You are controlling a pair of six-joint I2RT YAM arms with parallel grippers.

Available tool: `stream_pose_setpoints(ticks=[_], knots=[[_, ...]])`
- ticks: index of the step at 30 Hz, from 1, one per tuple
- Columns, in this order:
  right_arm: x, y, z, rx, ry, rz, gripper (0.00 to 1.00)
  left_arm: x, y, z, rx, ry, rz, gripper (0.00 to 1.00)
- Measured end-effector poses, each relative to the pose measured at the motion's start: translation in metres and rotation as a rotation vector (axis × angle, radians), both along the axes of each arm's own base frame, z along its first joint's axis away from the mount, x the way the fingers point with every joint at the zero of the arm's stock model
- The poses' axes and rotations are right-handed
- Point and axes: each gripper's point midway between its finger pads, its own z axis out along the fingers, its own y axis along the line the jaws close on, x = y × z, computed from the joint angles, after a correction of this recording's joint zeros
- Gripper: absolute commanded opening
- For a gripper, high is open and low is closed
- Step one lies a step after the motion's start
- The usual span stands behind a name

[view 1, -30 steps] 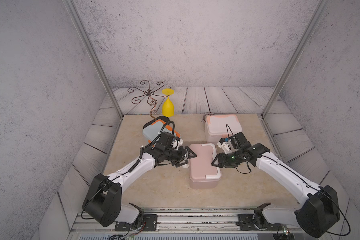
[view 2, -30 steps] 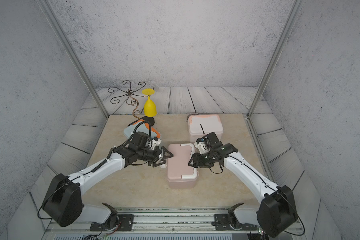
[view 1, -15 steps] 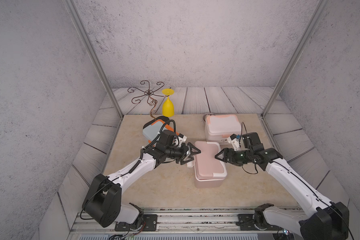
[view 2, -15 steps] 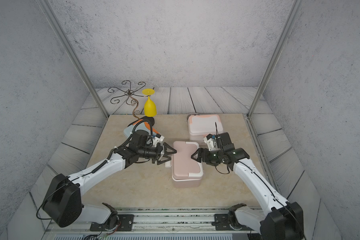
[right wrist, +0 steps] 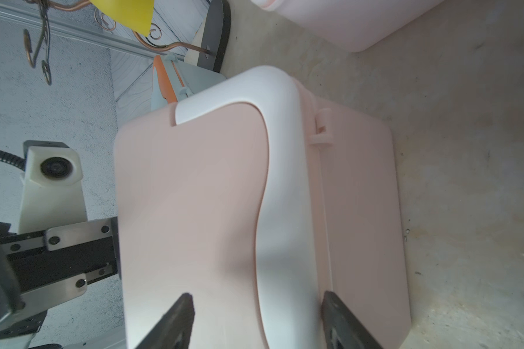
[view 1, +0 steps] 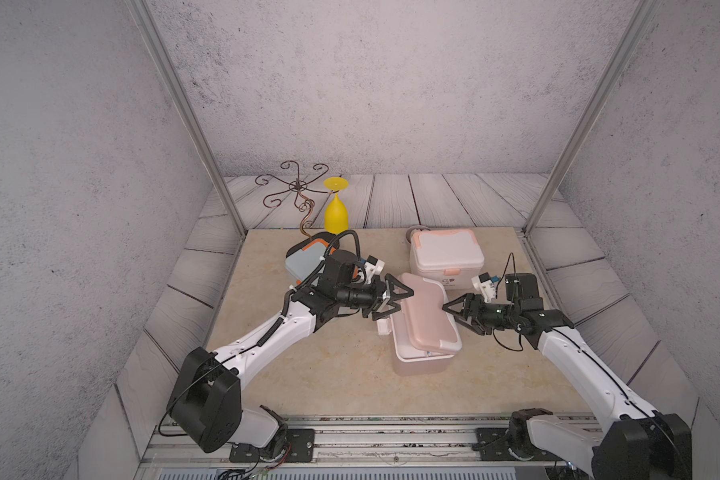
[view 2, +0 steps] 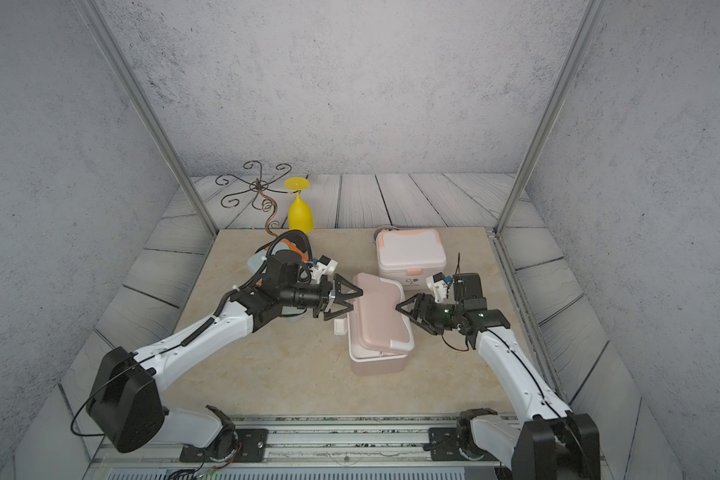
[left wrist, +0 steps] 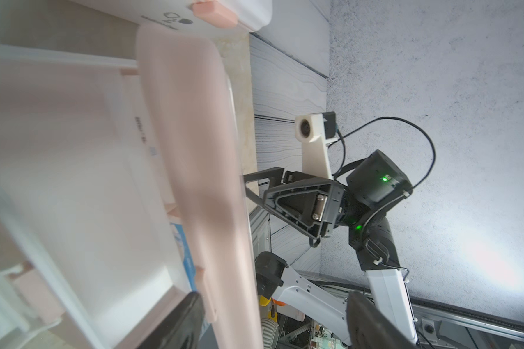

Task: Open first aid kits and take out gauze
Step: Open the lid of the first aid kit.

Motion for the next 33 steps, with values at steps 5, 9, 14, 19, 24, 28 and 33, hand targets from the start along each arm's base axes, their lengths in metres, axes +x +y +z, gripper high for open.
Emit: stream_pose_setpoints(ticks=[5, 9, 14, 19, 24, 28, 33], knots=[[0.002, -0.012, 0.003, 0.032, -0.004, -0.044, 0.67, 0.001, -0.016, 0.013, -0.02, -0.023, -0.029, 0.77], [0.001, -0.019, -0.001, 0.048, 0.011, -0.069, 0.6, 0.003, -0.027, 0.022, -0.027, -0.034, -0.045, 0.77], [0.002, -0.031, -0.003, 0.058, 0.023, -0.108, 0.52, 0.005, -0.044, 0.039, -0.04, -0.053, -0.073, 0.77], [0.002, -0.044, -0.002, 0.059, 0.024, -0.151, 0.43, 0.003, -0.063, 0.051, -0.047, -0.067, -0.104, 0.77], [-0.001, -0.057, -0.006, 0.045, 0.039, -0.186, 0.37, 0.0, -0.08, 0.059, -0.046, -0.077, -0.134, 0.77], [-0.003, -0.061, -0.007, 0.027, 0.04, -0.185, 0.4, -0.003, -0.095, 0.065, -0.048, -0.09, -0.163, 0.77], [-0.003, -0.064, -0.002, 0.015, 0.025, -0.184, 0.35, -0.007, -0.111, 0.068, -0.049, -0.099, -0.189, 0.77]])
